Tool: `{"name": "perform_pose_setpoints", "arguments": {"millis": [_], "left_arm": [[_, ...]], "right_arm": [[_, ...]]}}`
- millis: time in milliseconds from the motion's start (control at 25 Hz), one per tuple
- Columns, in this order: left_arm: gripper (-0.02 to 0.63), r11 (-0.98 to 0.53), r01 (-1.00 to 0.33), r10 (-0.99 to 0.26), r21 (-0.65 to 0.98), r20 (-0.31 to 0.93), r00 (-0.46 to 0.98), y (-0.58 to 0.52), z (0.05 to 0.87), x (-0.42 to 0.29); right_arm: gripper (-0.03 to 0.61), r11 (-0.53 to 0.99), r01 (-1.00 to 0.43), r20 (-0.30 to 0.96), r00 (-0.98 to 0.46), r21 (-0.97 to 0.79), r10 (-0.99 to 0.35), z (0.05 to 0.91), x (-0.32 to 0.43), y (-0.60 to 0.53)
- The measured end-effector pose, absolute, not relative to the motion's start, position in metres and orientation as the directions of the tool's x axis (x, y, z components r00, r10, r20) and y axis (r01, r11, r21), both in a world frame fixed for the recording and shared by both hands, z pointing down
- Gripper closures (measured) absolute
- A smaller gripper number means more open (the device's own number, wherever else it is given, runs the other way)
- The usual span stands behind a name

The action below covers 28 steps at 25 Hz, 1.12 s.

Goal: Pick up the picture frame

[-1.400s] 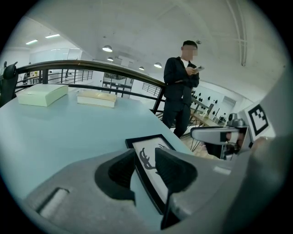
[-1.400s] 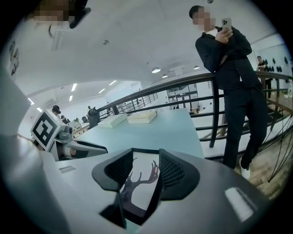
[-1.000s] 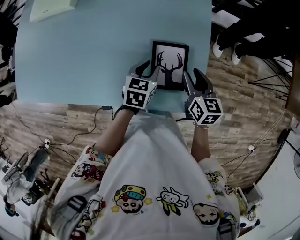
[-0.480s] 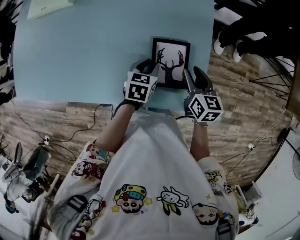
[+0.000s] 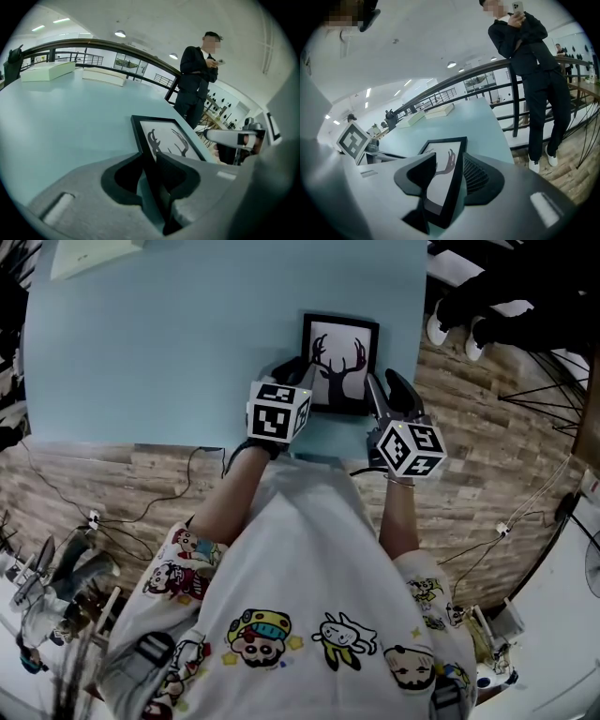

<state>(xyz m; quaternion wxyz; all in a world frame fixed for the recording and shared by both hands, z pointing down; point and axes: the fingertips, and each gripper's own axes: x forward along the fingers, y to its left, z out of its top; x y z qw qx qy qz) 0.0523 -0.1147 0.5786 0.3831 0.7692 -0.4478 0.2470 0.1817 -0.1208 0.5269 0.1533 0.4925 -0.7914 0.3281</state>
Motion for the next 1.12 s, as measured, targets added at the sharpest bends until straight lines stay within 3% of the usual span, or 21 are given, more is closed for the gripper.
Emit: {"name": "perform_pose_setpoints", "arguments": {"millis": [1120], "left_arm": [[0.538, -0.188, -0.857, -0.488, 0.480, 0.711, 0.506, -0.116, 0.580, 0.050]], "right_arm": [[0.364, 0.244, -0.815, 0.643, -0.568, -0.525, -0.514, 0.558, 0.179, -0.125]]}}
